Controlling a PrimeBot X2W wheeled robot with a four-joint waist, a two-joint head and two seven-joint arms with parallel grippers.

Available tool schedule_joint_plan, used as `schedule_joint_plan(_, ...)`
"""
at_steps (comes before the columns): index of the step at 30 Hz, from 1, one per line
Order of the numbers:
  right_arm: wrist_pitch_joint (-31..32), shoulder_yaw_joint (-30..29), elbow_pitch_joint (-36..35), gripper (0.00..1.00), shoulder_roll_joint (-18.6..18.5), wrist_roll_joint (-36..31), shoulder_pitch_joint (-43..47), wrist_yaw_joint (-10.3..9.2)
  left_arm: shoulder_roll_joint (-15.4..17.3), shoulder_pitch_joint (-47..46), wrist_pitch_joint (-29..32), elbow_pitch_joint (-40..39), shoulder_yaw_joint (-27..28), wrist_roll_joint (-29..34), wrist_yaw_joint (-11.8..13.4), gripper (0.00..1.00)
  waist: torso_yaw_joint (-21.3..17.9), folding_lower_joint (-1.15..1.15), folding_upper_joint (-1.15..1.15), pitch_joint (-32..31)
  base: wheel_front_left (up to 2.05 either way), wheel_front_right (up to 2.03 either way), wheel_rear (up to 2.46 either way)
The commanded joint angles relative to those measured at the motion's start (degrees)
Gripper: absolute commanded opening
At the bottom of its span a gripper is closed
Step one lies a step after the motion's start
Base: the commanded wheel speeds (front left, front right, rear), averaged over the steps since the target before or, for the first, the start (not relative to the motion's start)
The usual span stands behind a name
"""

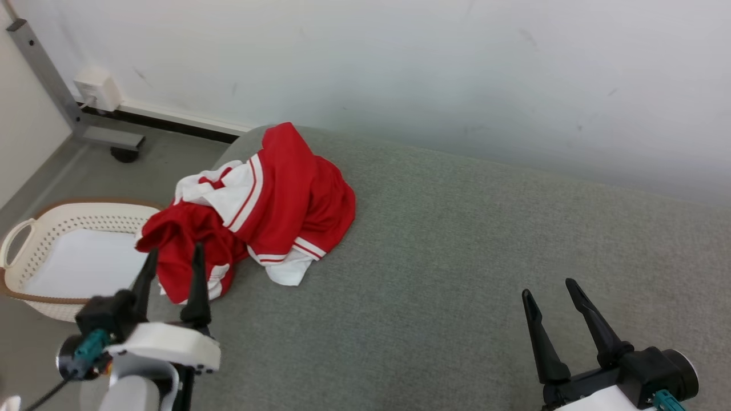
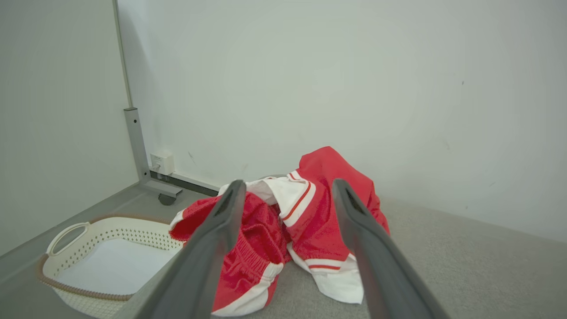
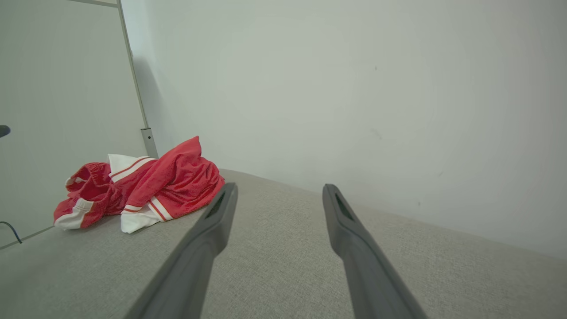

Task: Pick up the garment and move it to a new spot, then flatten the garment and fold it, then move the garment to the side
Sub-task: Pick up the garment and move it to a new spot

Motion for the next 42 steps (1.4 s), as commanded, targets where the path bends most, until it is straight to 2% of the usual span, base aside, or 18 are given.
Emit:
schedule_joint_plan(1,0.05,-0.14,-0.08,1.00,-0.32,-0.05,-0.85,-0.11,1.04,-2.02,-0.04,0.73,0.15,-0.76,-0.19,1.00,-1.34,0.00,0.00,0.97,0.00,0.00,0.00)
schedule_joint_plan(5,0.05,0.44,-0.08,1.00,-0.30,-0.12,-1.90,-0.11,3.35,-7.75,2.38,4.17,0.14,-1.31,-0.64,1.00,-4.40,0.00,0.00,2.70,0.00,0.00,0.00)
schedule_joint_plan(19,0.05,2.73,-2.91,1.00,-0.27,0.50,-6.32,-0.10,13.81,-23.78,21.47,15.93,2.82,-8.75,-1.72,1.00,-17.98,0.00,0.00,10.78,0.00,0.00,0.00)
schedule_joint_plan(30,0.05,4.15,-3.62,1.00,-0.23,2.26,-7.64,-0.10,20.91,-28.22,29.22,30.01,5.49,-13.92,-1.93,1.00,-27.84,0.00,0.00,14.53,0.00,0.00,0.00)
schedule_joint_plan(36,0.05,4.77,-3.75,1.00,-0.24,3.28,-7.46,-0.11,22.22,-26.54,32.92,36.71,4.50,-15.73,-2.00,1.00,-30.71,0.00,0.00,15.03,0.00,0.00,0.00)
schedule_joint_plan(39,0.05,4.78,-3.59,1.00,-0.24,3.37,-7.24,-0.10,21.65,-25.81,32.85,38.25,3.19,-16.50,-2.03,1.00,-31.11,0.00,0.00,14.84,0.00,0.00,0.00)
schedule_joint_plan(40,0.05,4.62,-3.56,1.00,-0.25,3.28,-7.09,-0.11,21.51,-25.70,32.25,38.21,2.62,-16.72,-2.04,0.91,-31.09,0.00,0.00,14.64,0.00,0.00,0.00)
schedule_joint_plan(41,0.05,4.44,-3.54,1.00,-0.25,3.19,-6.89,-0.10,21.47,-25.73,31.66,38.01,2.08,-16.91,-2.04,0.40,-30.98,0.00,0.00,14.39,0.00,0.00,0.00)
schedule_joint_plan(42,0.05,4.27,-3.49,1.00,-0.25,3.08,-6.69,-0.10,21.38,-25.90,31.14,37.70,1.56,-16.89,-2.07,0.00,-30.82,0.00,0.00,14.15,0.00,0.00,0.00)
